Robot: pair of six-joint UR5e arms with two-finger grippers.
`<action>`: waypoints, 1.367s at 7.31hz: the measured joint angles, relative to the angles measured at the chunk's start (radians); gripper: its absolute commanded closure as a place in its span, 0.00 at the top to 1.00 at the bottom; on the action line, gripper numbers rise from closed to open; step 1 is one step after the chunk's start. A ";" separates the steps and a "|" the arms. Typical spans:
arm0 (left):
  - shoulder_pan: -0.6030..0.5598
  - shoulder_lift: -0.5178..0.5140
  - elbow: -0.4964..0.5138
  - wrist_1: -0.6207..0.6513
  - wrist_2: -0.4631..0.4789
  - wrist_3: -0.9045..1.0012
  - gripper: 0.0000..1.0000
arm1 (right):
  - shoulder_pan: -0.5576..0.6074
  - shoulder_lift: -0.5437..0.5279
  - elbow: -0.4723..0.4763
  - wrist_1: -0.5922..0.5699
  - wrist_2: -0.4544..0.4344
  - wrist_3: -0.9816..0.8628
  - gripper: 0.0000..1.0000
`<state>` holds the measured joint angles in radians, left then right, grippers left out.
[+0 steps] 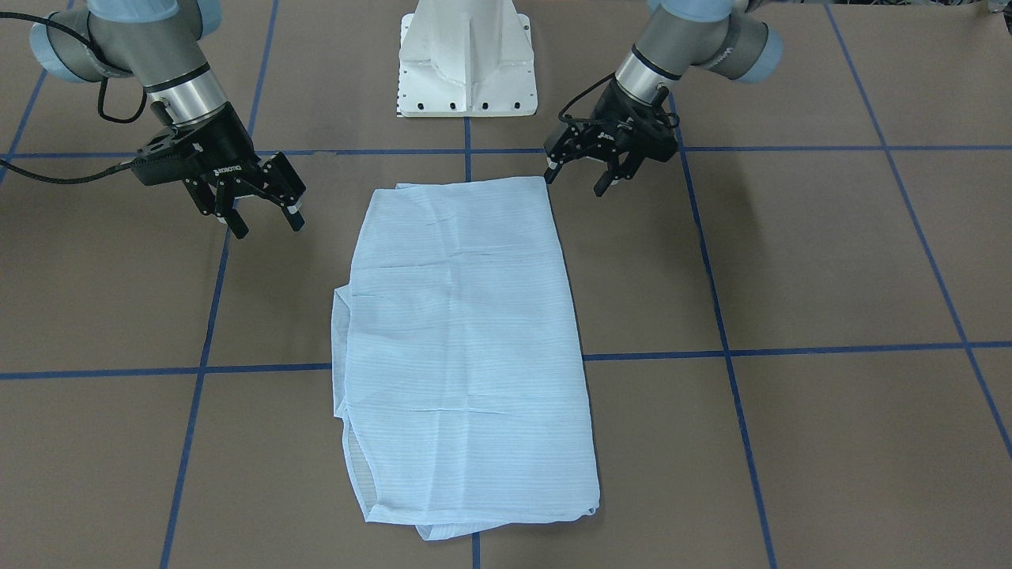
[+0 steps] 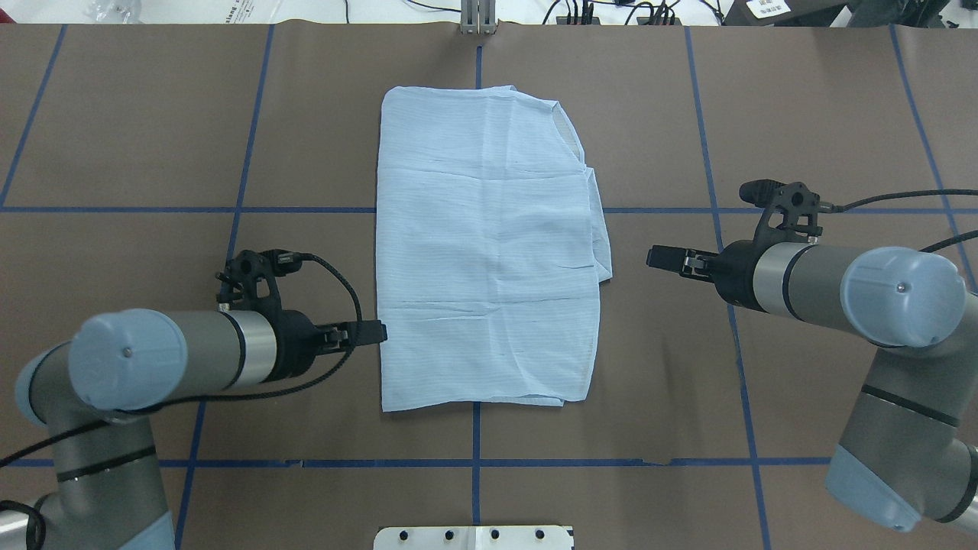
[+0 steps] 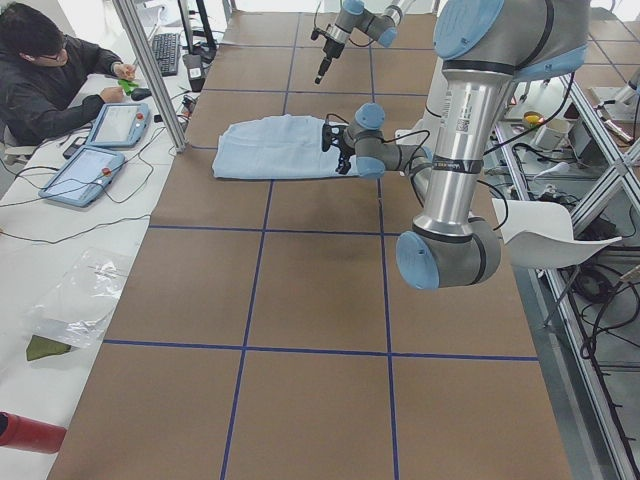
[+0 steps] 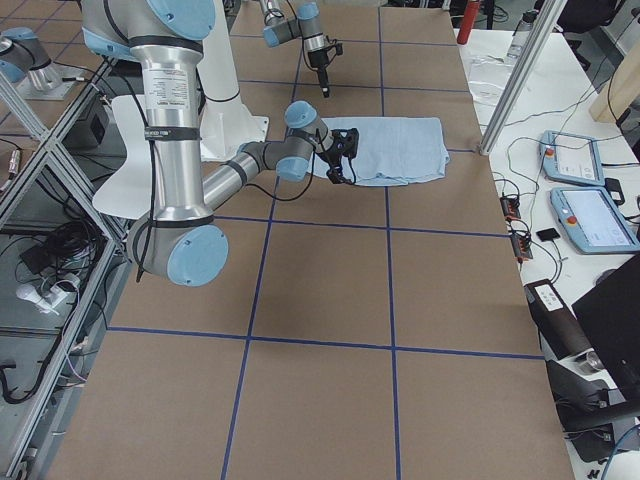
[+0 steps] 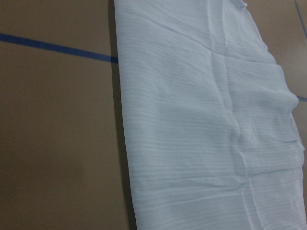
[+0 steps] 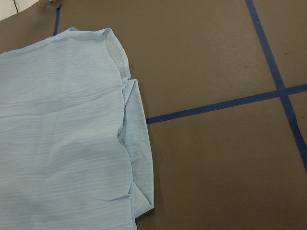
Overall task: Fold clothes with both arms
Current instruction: 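Move both grippers toward the folded shirt's edge nearest the robot, then lower both grippers onto the near corners of the folded shirt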
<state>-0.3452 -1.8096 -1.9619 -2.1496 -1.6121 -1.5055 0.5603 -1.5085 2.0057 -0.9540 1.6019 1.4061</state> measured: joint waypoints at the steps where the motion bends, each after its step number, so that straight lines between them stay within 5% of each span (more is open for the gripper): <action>1: 0.063 -0.026 0.008 0.052 0.035 -0.066 0.75 | -0.002 -0.002 -0.003 0.003 0.000 0.001 1.00; 9: 0.120 -0.097 0.124 0.081 0.080 -0.139 0.70 | -0.010 -0.001 -0.007 0.004 -0.004 0.003 1.00; 10: 0.120 -0.098 0.128 0.080 0.080 -0.139 0.60 | -0.011 -0.001 -0.007 0.004 -0.005 0.002 1.00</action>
<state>-0.2251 -1.9077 -1.8340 -2.0692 -1.5318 -1.6444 0.5495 -1.5094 1.9988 -0.9495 1.5971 1.4083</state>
